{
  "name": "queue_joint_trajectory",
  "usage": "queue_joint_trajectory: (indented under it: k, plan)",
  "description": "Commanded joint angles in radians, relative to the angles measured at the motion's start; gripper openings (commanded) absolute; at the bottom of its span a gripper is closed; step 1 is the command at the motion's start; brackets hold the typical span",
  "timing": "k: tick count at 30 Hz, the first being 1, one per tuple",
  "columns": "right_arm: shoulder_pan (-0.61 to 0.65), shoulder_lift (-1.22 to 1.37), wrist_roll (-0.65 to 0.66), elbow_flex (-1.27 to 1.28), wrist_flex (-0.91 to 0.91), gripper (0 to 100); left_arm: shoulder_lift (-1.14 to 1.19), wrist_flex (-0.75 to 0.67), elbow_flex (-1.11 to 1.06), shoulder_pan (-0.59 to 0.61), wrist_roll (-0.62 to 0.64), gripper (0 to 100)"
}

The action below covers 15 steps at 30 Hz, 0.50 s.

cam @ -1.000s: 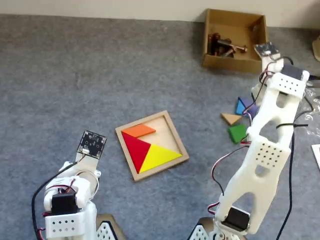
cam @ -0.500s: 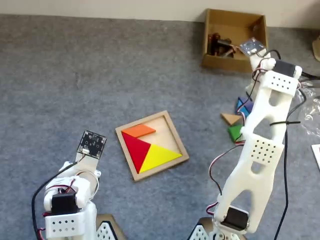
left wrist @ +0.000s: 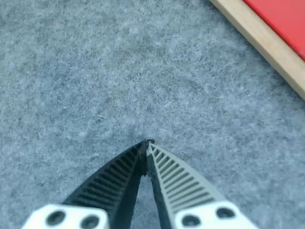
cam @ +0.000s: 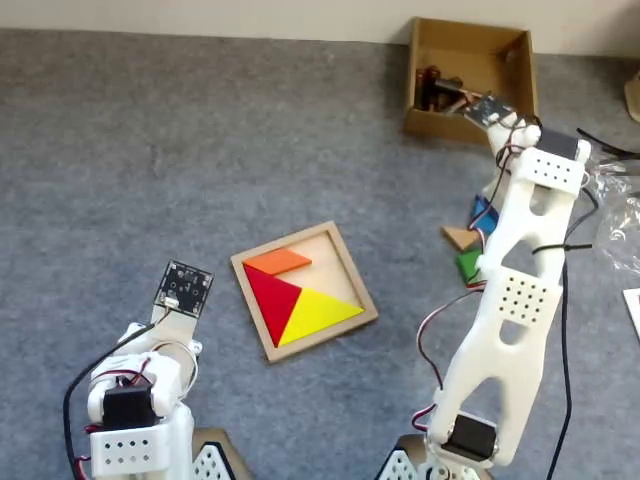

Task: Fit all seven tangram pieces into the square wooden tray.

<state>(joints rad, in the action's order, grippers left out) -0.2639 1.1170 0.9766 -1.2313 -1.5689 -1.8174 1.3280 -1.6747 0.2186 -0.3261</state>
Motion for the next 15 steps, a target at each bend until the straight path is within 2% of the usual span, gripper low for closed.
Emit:
queue_joint_trajectory:
  k: [1, 3, 7, 15]
  plan:
    - [0.030, -0.016, 0.008, -0.025, -0.035, 18.3, -0.010, 0.008, -0.021, 0.002, 0.011, 1]
    - [0.033, -0.016, 0.011, -0.028, -0.028, 18.3, -0.010, 0.008, -0.021, 0.002, 0.011, 1]
    - [0.033, -0.016, 0.137, -0.027, -0.035, 18.3, -0.010, 0.008, -0.021, 0.002, 0.011, 1]
    - [0.030, -0.016, 0.149, -0.025, -0.041, 18.3, -0.010, 0.008, -0.021, 0.002, 0.011, 1]
